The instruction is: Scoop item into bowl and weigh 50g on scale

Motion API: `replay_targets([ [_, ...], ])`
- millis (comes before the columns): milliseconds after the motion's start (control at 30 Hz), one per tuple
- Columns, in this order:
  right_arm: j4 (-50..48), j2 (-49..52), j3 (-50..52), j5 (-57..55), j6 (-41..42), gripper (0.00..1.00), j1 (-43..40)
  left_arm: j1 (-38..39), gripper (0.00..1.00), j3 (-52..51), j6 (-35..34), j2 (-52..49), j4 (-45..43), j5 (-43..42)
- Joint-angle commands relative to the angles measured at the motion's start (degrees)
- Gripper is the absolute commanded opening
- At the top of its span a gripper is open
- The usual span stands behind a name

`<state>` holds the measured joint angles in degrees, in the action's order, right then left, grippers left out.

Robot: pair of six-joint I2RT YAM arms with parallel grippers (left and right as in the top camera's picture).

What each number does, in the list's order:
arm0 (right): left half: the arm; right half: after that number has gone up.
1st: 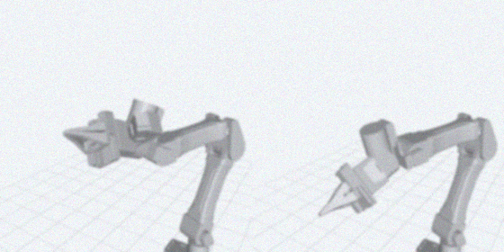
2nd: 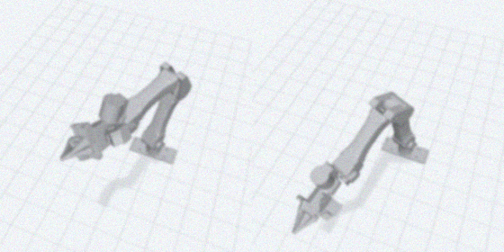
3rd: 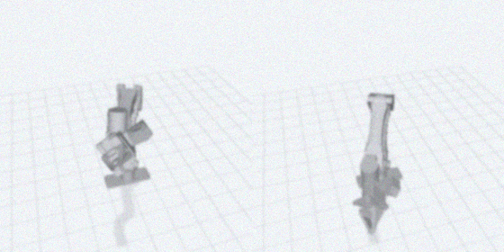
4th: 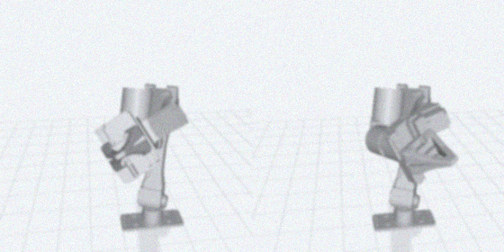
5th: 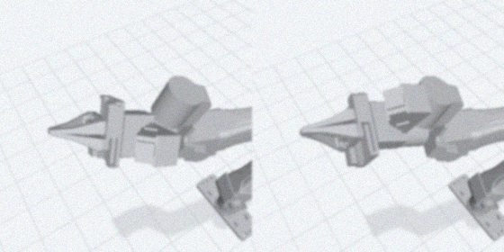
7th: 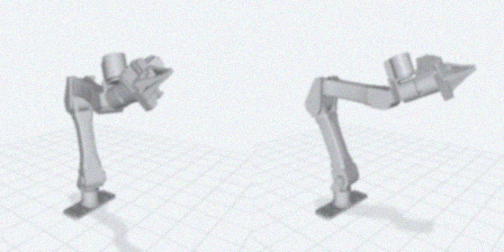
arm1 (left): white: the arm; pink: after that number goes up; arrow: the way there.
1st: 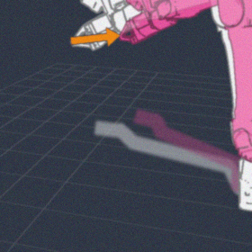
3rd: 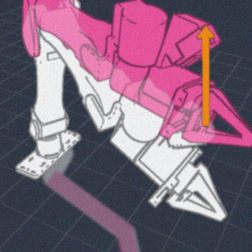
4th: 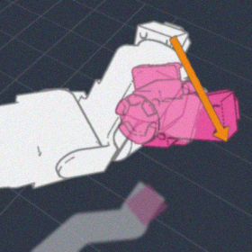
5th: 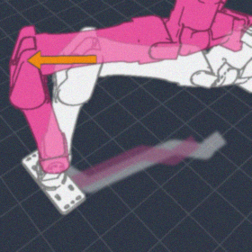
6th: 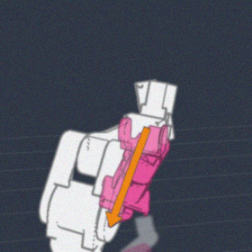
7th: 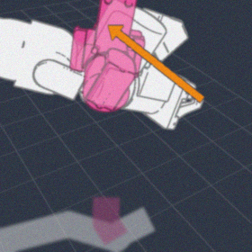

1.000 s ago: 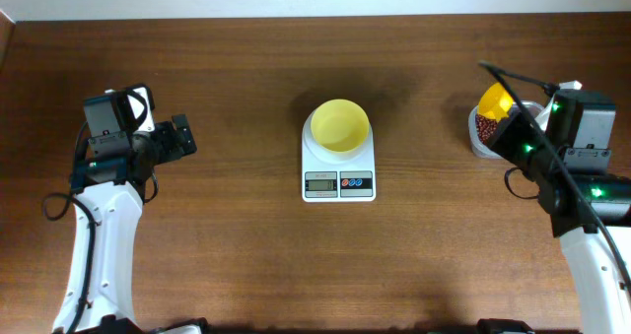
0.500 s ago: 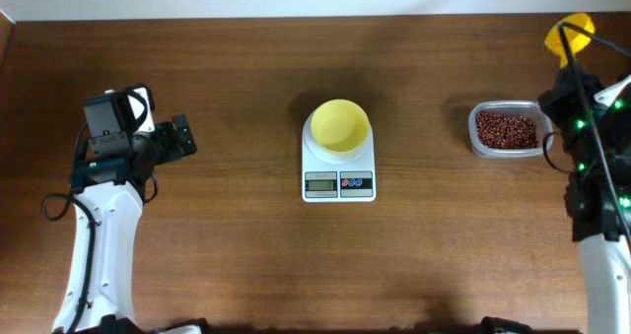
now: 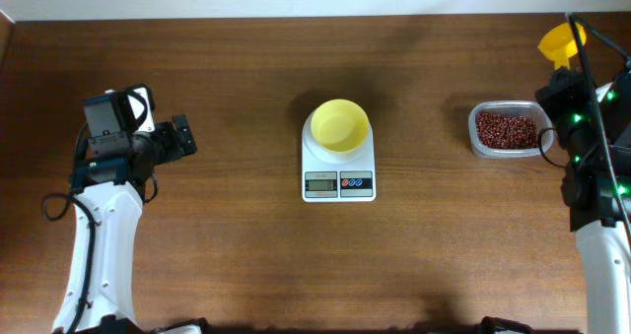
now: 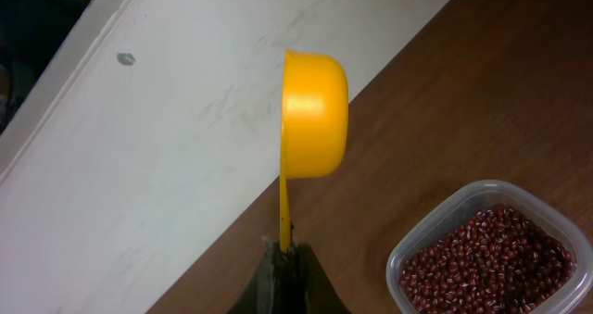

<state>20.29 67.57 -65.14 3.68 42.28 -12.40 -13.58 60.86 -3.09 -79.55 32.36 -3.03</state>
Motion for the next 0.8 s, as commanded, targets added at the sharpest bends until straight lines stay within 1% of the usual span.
replay_targets([
  [0,0.44,-0.07,-0.76,-0.94,0.46,0.04,-0.48,-0.09,0.99,0.00,-0.15,0.72,-0.11,-0.20],
  [333,-0.46,0.11,-0.76,-2.03,0.46,0.04,-0.48,-0.09,0.99,0.00,-0.15,0.70,-0.11,-0.22],
  [500,0.63,0.15,-0.76,-1.97,0.48,0.04,-0.37,-0.09,0.99,0.00,-0.15,0.70,-0.11,-0.20],
  [633,-1.03,0.85,-0.76,-1.49,0.44,0.04,-0.37,-0.09,0.99,0.00,-0.15,0.70,-0.11,-0.22],
  [700,-0.39,1.18,-0.76,0.20,0.44,0.04,-0.37,-0.09,0.99,0.00,-0.15,0.70,-0.11,-0.20],
  [767,3.65,1.68,-0.76,1.90,0.42,0.04,-0.37,-0.09,0.99,0.00,-0.13,0.70,-0.11,-0.22],
])
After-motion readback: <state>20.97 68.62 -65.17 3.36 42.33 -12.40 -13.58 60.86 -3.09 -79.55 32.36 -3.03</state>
